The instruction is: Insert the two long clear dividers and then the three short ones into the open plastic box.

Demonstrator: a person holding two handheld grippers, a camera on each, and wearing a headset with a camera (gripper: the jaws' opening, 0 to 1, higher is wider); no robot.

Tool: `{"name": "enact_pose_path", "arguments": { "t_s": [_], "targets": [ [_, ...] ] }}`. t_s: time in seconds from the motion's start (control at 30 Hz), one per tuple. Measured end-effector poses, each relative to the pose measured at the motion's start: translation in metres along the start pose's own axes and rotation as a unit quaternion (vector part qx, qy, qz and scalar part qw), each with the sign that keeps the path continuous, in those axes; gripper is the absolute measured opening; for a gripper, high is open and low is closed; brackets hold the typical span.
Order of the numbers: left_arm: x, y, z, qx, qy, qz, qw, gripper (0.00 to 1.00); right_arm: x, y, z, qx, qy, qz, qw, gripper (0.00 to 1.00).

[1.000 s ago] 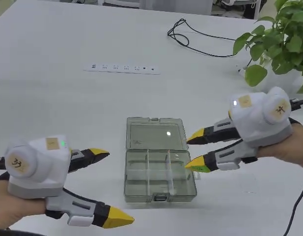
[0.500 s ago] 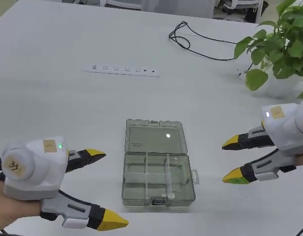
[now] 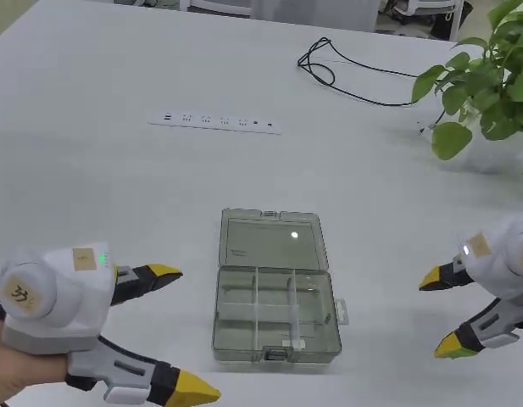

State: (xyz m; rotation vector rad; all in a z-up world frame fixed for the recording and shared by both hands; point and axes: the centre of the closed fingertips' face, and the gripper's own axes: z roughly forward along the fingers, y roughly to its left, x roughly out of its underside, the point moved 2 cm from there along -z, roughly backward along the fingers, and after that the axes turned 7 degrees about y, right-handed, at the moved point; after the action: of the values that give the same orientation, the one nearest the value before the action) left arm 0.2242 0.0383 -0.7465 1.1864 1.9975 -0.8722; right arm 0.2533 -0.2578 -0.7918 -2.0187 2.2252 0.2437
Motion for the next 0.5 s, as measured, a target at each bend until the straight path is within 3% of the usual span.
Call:
{"name": "enact_pose_path", "arguments": {
  "t_s": [0.27, 0.5],
  "targets": [
    [-0.001, -0.001, 0.000, 0.001, -0.001, -0.003, 1.0000, 1.00, 0.028, -0.007, 0.026, 0.001, 0.038, -0.014, 0.9992, 0.56],
    [0.000, -0.001, 0.000, 0.001, 0.000, -0.005, 1.0000, 1.00, 0.038, -0.013, 0.034, 0.003, 0.056, -0.023, 0.9982, 0.54]
  ]
}}
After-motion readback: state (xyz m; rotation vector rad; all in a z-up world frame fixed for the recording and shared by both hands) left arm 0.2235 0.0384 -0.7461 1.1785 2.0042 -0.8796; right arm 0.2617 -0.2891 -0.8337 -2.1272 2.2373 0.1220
